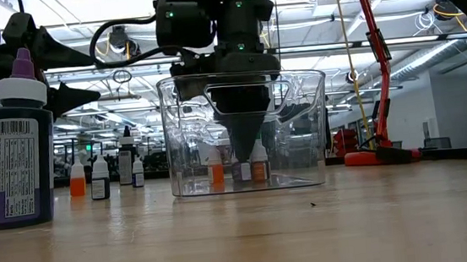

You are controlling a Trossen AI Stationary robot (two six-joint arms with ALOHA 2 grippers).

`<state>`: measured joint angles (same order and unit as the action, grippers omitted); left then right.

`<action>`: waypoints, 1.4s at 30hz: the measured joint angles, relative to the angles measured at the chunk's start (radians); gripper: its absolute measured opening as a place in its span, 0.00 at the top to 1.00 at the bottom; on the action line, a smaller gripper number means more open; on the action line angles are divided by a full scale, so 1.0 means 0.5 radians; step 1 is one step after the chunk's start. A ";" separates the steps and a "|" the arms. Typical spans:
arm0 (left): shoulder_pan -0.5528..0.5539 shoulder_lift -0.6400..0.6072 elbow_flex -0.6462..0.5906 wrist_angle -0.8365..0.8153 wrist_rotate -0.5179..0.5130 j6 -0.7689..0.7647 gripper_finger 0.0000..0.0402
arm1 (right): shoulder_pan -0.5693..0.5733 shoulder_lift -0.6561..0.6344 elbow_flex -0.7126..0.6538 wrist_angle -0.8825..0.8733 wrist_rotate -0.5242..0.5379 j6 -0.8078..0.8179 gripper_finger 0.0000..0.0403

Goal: Pick & Place food coloring
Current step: Put the small purple food coloring bottle into the transparent bin, then put the small yellow food coloring bottle into the transparent bin

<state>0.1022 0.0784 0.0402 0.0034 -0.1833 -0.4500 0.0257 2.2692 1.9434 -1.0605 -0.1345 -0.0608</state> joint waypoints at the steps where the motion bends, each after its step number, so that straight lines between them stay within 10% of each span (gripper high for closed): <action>1: 0.000 0.000 0.000 0.000 0.000 0.000 0.06 | 0.000 0.000 -0.001 0.005 0.000 0.029 0.77; 8: 0.000 0.001 0.000 0.000 0.000 0.000 0.06 | 0.004 -0.060 -0.002 0.007 0.003 0.211 0.59; 17: 0.000 0.000 0.000 0.000 0.000 0.000 0.06 | 0.056 -0.379 -0.003 -0.102 0.005 0.546 0.60; 32: 0.000 0.001 0.000 0.000 0.000 0.000 0.06 | 0.797 -0.729 -0.002 -0.938 0.169 2.377 0.61; 42: 0.000 0.000 0.000 -0.001 0.000 0.000 0.06 | 1.166 -0.729 -0.402 -0.877 0.210 3.071 0.61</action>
<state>0.1023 0.0784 0.0402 0.0031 -0.1833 -0.4500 0.6087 1.9048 1.7423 -1.4991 -0.0296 1.4749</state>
